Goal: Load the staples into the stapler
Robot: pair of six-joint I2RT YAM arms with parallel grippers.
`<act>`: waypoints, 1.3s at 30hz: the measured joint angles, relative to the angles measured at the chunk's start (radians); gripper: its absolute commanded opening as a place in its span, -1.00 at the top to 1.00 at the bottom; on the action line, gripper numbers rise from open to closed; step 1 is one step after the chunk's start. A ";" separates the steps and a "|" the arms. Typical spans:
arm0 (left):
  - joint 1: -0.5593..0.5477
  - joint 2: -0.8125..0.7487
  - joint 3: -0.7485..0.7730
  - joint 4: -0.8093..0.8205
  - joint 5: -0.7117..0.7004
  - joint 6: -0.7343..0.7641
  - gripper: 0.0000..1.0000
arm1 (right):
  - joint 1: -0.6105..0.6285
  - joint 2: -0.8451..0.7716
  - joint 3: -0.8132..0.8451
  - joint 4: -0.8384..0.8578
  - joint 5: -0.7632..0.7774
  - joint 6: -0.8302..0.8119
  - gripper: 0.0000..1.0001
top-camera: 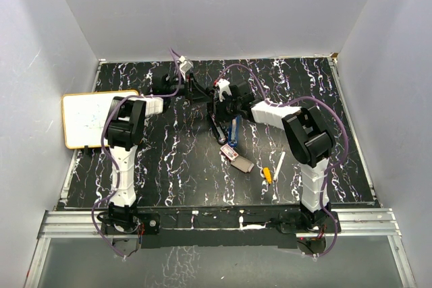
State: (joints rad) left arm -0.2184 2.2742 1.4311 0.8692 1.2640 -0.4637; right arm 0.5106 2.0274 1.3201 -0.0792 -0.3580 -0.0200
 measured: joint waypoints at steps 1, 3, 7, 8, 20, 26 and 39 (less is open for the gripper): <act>-0.002 -0.001 -0.002 -0.002 0.004 0.005 -0.21 | 0.000 -0.002 -0.003 0.005 0.000 0.001 0.78; -0.003 -0.006 -0.012 -0.003 0.008 0.014 -0.21 | 0.000 -0.004 -0.010 0.015 0.002 0.002 0.78; -0.002 -0.026 -0.042 -0.012 0.014 0.041 -0.28 | -0.001 -0.015 -0.036 0.049 0.010 0.003 0.78; -0.002 -0.030 -0.045 -0.024 0.018 0.055 -0.28 | -0.002 -0.019 -0.043 0.057 0.012 0.003 0.78; -0.011 -0.127 -0.054 -0.464 -0.021 0.502 -0.30 | -0.029 -0.032 -0.077 0.092 -0.019 0.026 0.78; -0.027 -0.154 -0.053 -0.600 -0.056 0.646 -0.33 | -0.035 -0.032 -0.088 0.110 -0.032 0.047 0.78; -0.041 -0.191 -0.029 -0.784 -0.104 0.854 -0.34 | -0.052 -0.043 -0.138 0.172 -0.068 0.102 0.78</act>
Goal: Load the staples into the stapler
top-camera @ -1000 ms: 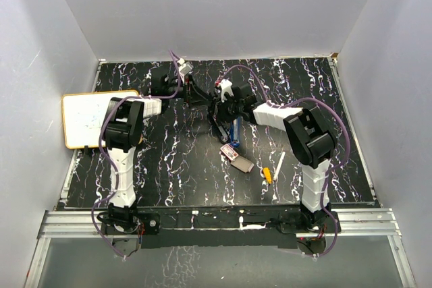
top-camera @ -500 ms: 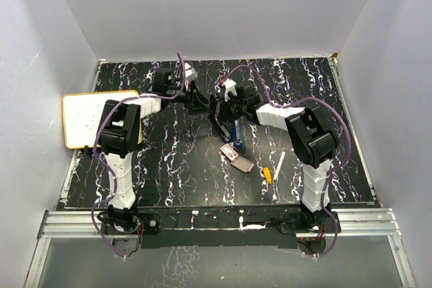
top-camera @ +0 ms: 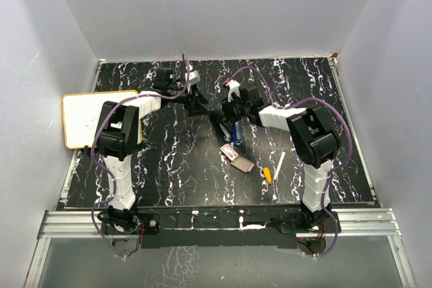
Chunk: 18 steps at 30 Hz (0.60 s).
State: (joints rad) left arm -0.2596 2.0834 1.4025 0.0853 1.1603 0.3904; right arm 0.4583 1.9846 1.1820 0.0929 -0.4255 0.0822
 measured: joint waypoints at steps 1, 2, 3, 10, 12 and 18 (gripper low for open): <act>0.000 -0.005 0.000 -0.008 -0.001 0.011 -0.34 | -0.003 0.000 -0.002 0.000 -0.004 0.005 0.78; 0.000 -0.008 0.000 -0.014 -0.002 0.020 -0.34 | -0.005 0.000 -0.005 0.000 -0.014 0.011 0.78; 0.000 -0.010 0.000 -0.020 -0.002 0.027 -0.35 | -0.007 -0.001 -0.008 0.001 -0.015 0.013 0.78; -0.004 -0.024 0.000 -0.067 -0.014 0.074 -0.35 | -0.012 -0.010 -0.029 0.016 -0.023 0.025 0.78; -0.007 -0.035 0.000 -0.093 -0.021 0.101 -0.35 | -0.012 -0.012 -0.029 0.015 -0.023 0.025 0.78; -0.011 -0.086 -0.011 -0.137 -0.040 0.164 -0.35 | -0.013 -0.021 -0.029 0.002 -0.024 0.024 0.75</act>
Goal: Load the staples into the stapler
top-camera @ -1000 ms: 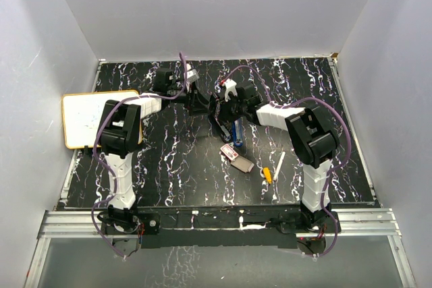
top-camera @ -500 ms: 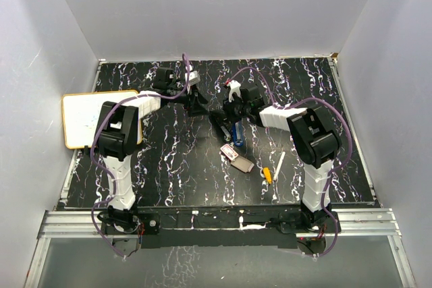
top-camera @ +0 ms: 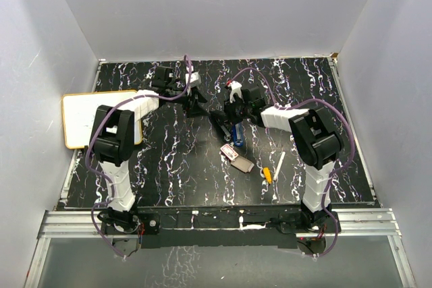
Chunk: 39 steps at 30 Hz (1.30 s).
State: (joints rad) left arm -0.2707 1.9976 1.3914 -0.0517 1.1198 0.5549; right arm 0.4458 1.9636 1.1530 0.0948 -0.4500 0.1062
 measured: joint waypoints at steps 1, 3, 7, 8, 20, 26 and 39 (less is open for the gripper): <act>-0.001 -0.007 -0.003 -0.004 -0.003 0.010 -0.35 | 0.000 -0.004 0.000 -0.006 -0.001 -0.002 0.73; -0.001 -0.018 -0.014 -0.007 -0.009 0.023 -0.35 | -0.002 -0.009 0.000 -0.017 -0.003 -0.003 0.66; -0.001 -0.037 -0.055 -0.010 -0.016 0.042 -0.35 | -0.010 -0.023 -0.014 -0.025 -0.008 -0.010 0.58; -0.002 -0.040 -0.068 -0.009 -0.019 0.047 -0.35 | -0.013 -0.028 -0.022 -0.024 -0.010 -0.011 0.57; -0.027 -0.064 -0.150 -0.002 -0.060 0.085 -0.34 | -0.064 -0.067 -0.107 0.021 -0.102 -0.009 0.41; -0.050 -0.069 -0.182 0.010 -0.068 0.089 -0.36 | -0.078 -0.069 -0.137 0.076 -0.157 0.035 0.39; -0.156 0.052 0.186 -0.263 -0.163 0.421 -0.55 | -0.103 -0.053 -0.137 0.089 -0.240 0.072 0.39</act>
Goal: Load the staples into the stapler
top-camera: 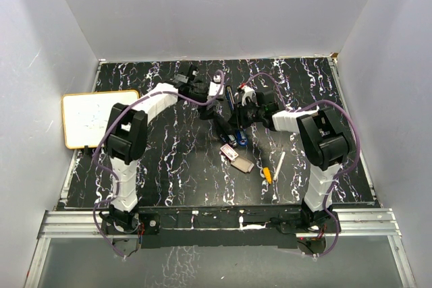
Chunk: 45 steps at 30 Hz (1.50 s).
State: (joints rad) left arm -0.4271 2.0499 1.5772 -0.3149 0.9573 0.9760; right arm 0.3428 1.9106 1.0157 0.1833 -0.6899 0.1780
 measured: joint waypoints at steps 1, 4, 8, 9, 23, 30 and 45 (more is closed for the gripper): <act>-0.007 0.020 0.034 -0.036 -0.006 0.042 -0.55 | -0.002 0.002 0.003 -0.003 -0.003 0.000 0.39; -0.027 0.085 0.123 -0.158 -0.024 0.172 -0.55 | -0.008 0.010 0.015 -0.019 -0.016 0.000 0.39; -0.035 0.124 0.159 -0.289 -0.054 0.312 -0.55 | -0.024 0.018 0.039 -0.061 -0.027 -0.001 0.39; -0.035 0.126 0.159 -0.309 -0.063 0.335 -0.55 | -0.027 0.019 0.046 -0.070 -0.026 -0.005 0.39; -0.037 0.217 0.255 -0.401 -0.097 0.418 -0.35 | -0.037 0.028 0.106 -0.184 -0.014 -0.057 0.39; -0.046 0.293 0.281 -0.385 -0.070 0.401 0.26 | -0.037 0.028 0.134 -0.240 0.004 -0.083 0.39; -0.044 0.263 0.240 -0.426 -0.054 0.467 1.00 | -0.052 0.063 0.277 -0.406 0.080 -0.200 0.33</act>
State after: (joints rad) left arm -0.4709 2.3127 1.8168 -0.7406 0.9035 1.4433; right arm 0.2905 1.9739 1.2922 -0.2230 -0.6094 -0.0219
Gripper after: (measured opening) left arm 0.262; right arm 0.332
